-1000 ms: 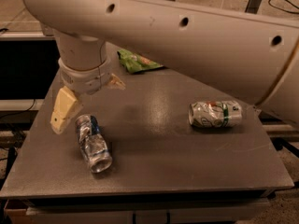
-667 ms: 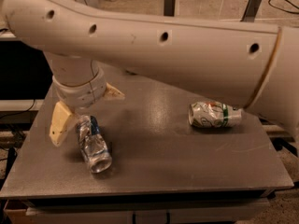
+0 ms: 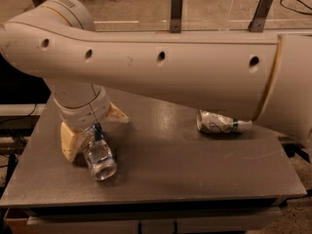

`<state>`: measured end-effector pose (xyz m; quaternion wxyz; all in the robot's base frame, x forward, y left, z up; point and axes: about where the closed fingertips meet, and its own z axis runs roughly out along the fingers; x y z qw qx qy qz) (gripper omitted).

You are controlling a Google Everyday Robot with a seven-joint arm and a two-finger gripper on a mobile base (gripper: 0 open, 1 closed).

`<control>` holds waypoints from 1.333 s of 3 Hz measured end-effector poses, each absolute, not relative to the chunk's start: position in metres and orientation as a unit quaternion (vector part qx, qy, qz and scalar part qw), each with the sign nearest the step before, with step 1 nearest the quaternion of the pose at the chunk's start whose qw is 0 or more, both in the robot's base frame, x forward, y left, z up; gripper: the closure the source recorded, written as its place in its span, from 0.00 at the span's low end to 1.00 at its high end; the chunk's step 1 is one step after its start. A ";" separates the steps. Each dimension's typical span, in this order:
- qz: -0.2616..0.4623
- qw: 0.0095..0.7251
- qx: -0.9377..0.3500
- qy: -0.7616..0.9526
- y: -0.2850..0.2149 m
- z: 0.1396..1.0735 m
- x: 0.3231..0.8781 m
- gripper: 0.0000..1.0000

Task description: Place redbull can upright

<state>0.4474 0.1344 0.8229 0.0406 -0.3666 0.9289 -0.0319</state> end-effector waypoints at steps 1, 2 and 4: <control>-0.036 0.050 -0.356 0.932 0.133 0.825 0.451 0.41; -0.037 0.073 -0.357 0.930 0.133 0.839 0.469 0.64; 0.032 0.170 -0.405 0.898 0.153 0.895 0.526 1.00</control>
Offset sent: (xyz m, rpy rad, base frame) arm 0.0467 0.0000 0.0399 0.0355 -0.1228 -0.0043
